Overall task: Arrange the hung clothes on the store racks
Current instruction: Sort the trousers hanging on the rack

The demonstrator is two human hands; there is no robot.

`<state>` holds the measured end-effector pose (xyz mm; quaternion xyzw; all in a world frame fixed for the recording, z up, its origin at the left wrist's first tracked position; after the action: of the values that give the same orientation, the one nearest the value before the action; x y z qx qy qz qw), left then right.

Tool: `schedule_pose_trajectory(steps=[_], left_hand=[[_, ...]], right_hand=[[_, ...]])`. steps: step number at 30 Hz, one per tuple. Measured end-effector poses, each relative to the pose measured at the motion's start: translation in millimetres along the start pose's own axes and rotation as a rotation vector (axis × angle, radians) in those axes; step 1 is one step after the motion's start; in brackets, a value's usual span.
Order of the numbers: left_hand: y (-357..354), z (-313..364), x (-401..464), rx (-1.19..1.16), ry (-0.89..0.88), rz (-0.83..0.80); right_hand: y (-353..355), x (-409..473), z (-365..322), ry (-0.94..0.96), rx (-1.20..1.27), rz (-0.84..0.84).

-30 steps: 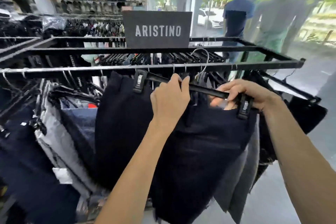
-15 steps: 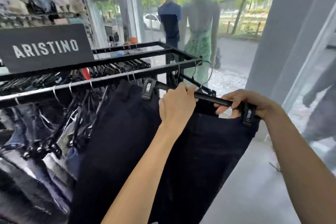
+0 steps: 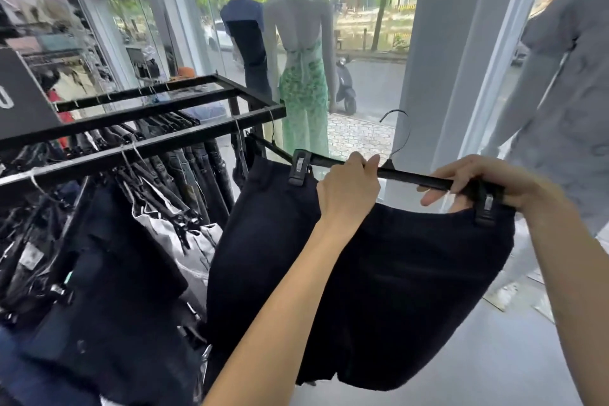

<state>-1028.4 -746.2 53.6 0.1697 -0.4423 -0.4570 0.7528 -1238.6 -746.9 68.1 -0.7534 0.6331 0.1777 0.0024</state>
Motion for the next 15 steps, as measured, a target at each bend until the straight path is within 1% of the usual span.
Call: schedule_pose_trajectory(steps=[3,6,9,12,15], left_hand=[[-6.2,-13.0,5.6,-0.03,0.053,-0.022],[-1.5,-38.0,11.9,-0.053,0.135,-0.01],[12.9,-69.1,18.6,-0.076,0.244,0.028],[28.8,-99.2,25.5,-0.153,0.376,0.058],[43.1,-122.3,31.9,-0.204,0.426,0.111]], right_hand=[[-4.4,5.5,-9.7,0.031,-0.096,-0.027],[-27.7,14.0,-22.4,0.085,-0.198,-0.059],[-68.2,19.6,-38.6,0.162,-0.289,-0.084],[-116.0,24.2,-50.1,0.236,-0.387,-0.081],[-157.4,26.1,-58.0,0.293,-0.422,-0.049]])
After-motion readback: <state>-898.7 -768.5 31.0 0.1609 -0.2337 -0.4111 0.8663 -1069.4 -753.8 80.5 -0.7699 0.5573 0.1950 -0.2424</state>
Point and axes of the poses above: each hand's wrist, its own x-axis towards the middle knuckle, its own y-axis out of the back of the hand, z = x × y, the point moved 4 cm from there along x, towards the middle knuckle, and after that the axes turned 14 degrees about z, right-handed, at the moved point
